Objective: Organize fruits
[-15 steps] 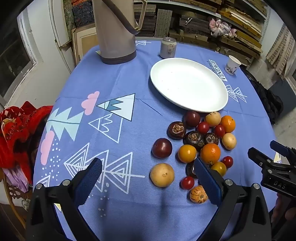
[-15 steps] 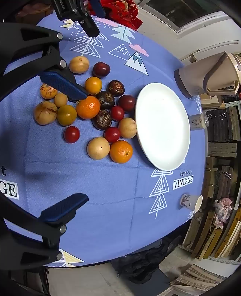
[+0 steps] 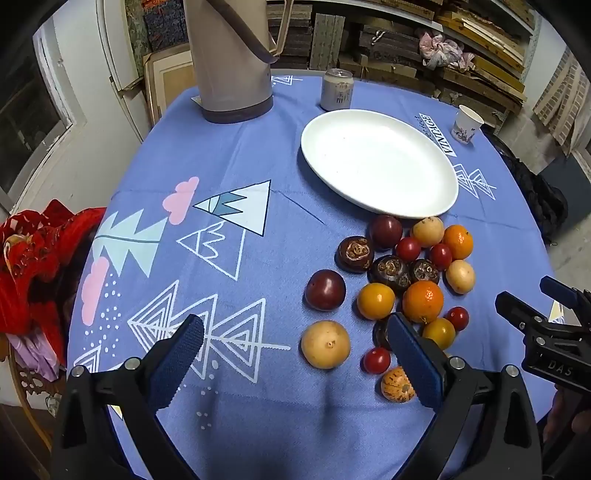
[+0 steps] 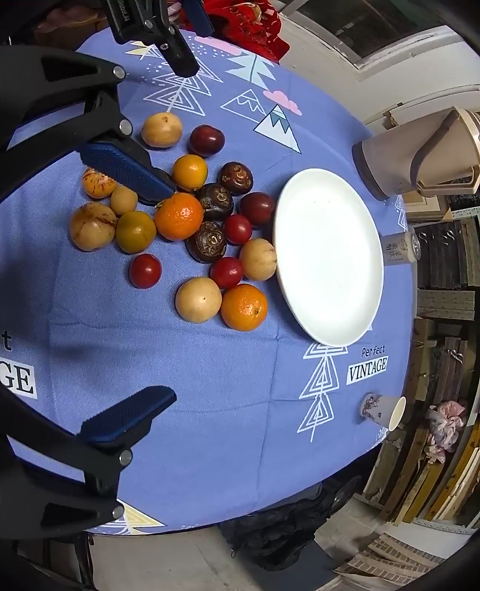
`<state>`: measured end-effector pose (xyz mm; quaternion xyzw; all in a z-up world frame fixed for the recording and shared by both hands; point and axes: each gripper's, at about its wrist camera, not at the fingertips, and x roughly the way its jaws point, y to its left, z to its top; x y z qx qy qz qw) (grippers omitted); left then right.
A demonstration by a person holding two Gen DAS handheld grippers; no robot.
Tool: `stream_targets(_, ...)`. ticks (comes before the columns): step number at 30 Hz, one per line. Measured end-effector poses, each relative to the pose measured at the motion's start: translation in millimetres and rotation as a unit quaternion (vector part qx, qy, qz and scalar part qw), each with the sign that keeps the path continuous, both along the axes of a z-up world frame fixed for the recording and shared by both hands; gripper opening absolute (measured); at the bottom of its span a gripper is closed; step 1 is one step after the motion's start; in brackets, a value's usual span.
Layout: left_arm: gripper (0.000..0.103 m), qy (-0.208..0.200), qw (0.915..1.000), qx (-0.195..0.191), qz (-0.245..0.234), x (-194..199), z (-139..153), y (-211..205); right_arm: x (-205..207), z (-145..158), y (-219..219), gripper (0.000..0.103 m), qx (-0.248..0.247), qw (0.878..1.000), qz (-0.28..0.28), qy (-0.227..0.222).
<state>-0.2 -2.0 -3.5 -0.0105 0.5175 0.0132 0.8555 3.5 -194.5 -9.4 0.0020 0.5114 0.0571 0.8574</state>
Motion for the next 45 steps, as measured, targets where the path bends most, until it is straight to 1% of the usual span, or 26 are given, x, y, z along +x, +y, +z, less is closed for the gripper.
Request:
stream_targets(2, 0.099, 0.001, 1.0000, 0.000, 0.000, -0.2, 0.4, 0.3, -0.6, 0.6, -0.5, 0.099, 0.000, 1.000, -0.001, 0.000)
stream_targets(4, 0.099, 0.001, 1.0000, 0.000, 0.000, -0.6, 0.8, 0.5, 2.4, 7.5, -5.7, 0.099, 0.004, 1.000, 0.001, 0.003)
stream_targets(45, 0.099, 0.017, 0.9998, 0.003, 0.004, 3.6, -9.7, 0.8, 7.0, 1.3, -6.6, 0.099, 0.007, 1.000, 0.005, 0.011)
